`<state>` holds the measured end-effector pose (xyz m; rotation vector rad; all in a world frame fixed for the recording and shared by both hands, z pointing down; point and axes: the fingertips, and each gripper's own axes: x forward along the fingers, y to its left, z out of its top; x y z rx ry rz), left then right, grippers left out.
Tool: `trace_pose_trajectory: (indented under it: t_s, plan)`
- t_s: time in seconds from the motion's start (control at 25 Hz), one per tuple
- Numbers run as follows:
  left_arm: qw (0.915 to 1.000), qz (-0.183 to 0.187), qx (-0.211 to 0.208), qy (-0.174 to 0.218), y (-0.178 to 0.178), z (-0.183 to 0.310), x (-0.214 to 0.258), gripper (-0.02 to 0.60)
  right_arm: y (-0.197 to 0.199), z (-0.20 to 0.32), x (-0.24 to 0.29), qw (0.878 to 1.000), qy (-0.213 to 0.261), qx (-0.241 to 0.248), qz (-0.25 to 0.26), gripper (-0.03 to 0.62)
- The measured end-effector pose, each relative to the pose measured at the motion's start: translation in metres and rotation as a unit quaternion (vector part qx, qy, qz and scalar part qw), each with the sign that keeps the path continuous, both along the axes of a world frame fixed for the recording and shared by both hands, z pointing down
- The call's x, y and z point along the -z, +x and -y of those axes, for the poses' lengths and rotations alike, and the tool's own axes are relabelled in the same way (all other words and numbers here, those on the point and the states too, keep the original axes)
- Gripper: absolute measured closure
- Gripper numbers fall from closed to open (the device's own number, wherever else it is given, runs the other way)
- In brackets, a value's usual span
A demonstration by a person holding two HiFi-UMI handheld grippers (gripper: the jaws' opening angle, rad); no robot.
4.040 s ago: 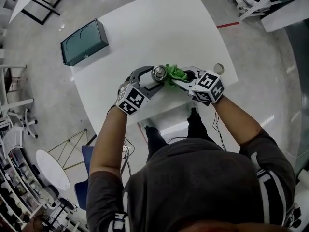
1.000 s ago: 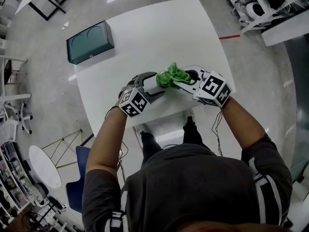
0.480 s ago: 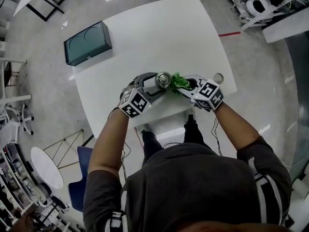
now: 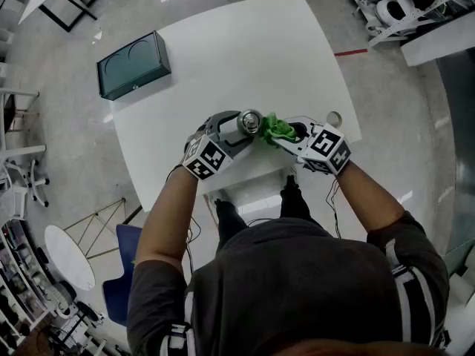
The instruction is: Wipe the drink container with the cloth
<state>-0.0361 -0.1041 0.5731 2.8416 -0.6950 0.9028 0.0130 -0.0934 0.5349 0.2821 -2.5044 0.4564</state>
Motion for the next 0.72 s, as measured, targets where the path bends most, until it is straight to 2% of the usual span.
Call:
trace_pose_trajectory:
  t_s: [0.12, 0.28, 0.44, 0.56, 0.72]
  plan:
    - [1.0, -0.001, 0.003, -0.004, 0.002, 0.0, 0.0, 0.278, -0.009, -0.006, -0.013, 0.999, 0.001, 0.023, -0.026, 0.513]
    - [1.0, -0.001, 0.008, -0.004, 0.001, -0.001, 0.0, 0.278, -0.017, -0.016, -0.056, 0.997, -0.025, 0.03, -0.067, 0.513]
    - [0.9998, -0.004, 0.019, -0.003, 0.002, -0.001, -0.001, 0.278, -0.018, -0.02, -0.073, 0.996, -0.03, 0.035, -0.075, 0.513]
    - [0.9994, -0.004, 0.034, -0.005, 0.003, -0.002, -0.001, 0.279, -0.011, -0.016, -0.057, 0.997, -0.021, 0.035, -0.07, 0.513]
    - [0.9976, -0.005, 0.069, -0.007, 0.004, -0.002, 0.0, 0.279, -0.003, 0.004, -0.011, 0.999, 0.015, 0.012, -0.041, 0.513]
